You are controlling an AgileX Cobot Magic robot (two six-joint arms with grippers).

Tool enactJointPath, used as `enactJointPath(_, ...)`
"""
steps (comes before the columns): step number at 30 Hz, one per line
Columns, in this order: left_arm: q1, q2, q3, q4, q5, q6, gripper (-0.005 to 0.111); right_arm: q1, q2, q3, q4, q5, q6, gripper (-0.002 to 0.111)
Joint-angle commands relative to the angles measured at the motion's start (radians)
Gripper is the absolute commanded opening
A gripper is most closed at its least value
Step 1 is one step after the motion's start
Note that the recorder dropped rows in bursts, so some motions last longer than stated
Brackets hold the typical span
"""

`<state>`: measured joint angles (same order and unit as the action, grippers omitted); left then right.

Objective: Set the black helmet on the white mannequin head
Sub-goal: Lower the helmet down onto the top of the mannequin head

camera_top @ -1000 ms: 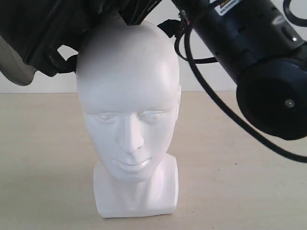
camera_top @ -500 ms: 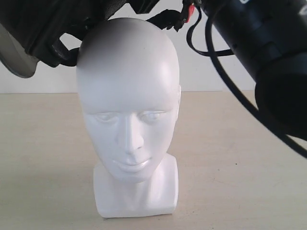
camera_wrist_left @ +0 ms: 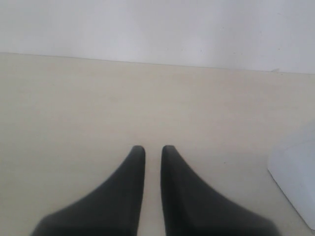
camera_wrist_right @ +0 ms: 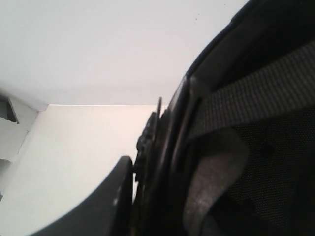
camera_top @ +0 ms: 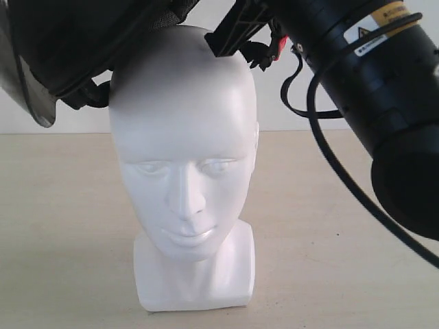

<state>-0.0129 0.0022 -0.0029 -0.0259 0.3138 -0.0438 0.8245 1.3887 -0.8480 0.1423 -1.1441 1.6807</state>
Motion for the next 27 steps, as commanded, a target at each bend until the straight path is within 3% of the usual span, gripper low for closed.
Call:
enactJointPath(1,0.003,-0.002,0.003,-0.003,0.000,-0.009,0.013,-0.009,-0.040,0.015,0.035,-0.049,-0.020,0.000)
enactJointPath(27,0.003,-0.002,0.003,-0.003,0.000,-0.009,0.013,-0.028,-0.084,0.142,0.113,-0.003,-0.156,0.000)
